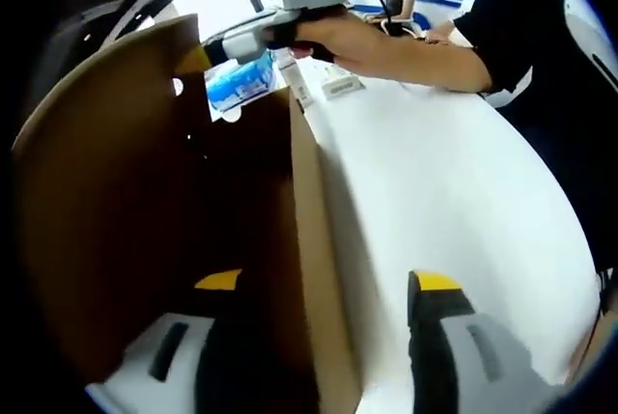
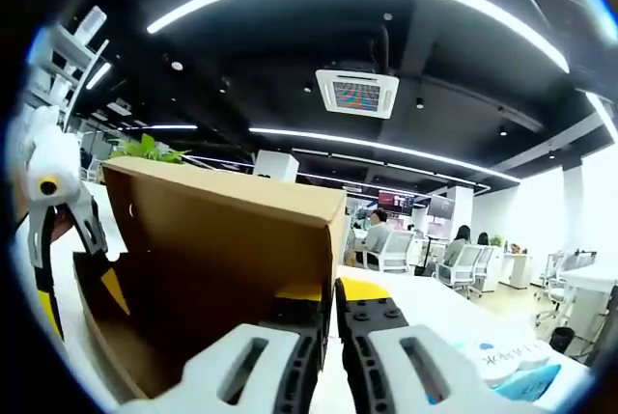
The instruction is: Operate the shoe box by opening the lid, removing the specified soft item, and placing it in the target area until the item is outside and the box remains undamaged.
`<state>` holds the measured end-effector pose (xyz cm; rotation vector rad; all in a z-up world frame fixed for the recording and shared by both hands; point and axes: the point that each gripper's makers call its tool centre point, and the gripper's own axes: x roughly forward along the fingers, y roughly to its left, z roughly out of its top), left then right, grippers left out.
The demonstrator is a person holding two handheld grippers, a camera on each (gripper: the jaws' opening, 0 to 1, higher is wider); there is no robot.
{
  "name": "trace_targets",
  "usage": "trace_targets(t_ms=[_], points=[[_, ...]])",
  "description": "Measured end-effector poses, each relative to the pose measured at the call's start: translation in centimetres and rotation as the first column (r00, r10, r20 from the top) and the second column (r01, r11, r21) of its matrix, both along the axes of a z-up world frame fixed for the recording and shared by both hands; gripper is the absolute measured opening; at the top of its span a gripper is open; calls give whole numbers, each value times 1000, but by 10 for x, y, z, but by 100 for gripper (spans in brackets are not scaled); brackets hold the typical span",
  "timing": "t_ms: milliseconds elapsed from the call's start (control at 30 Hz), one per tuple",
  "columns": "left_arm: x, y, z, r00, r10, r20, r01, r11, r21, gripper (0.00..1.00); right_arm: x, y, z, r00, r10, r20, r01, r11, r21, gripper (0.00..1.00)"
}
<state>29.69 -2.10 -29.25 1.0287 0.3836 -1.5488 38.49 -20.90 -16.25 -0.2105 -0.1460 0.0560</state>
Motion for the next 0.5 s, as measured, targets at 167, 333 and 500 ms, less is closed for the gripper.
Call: trace_targets(t_ms=[167, 333, 500], points=[[0, -5, 8, 999, -8, 43, 8, 1000, -10, 70, -2, 2, 1, 1000, -4, -2, 4, 1000, -15, 2], [-9, -7, 16, 999, -11, 51, 13, 999, -42, 69, -2, 3, 0, 1000, -3, 1, 3, 1000, -11, 2], [-13, -2, 21, 995, 19, 103, -17, 1000, -27, 67, -2, 4, -1, 1000, 0, -1, 0, 1000, -13, 2]])
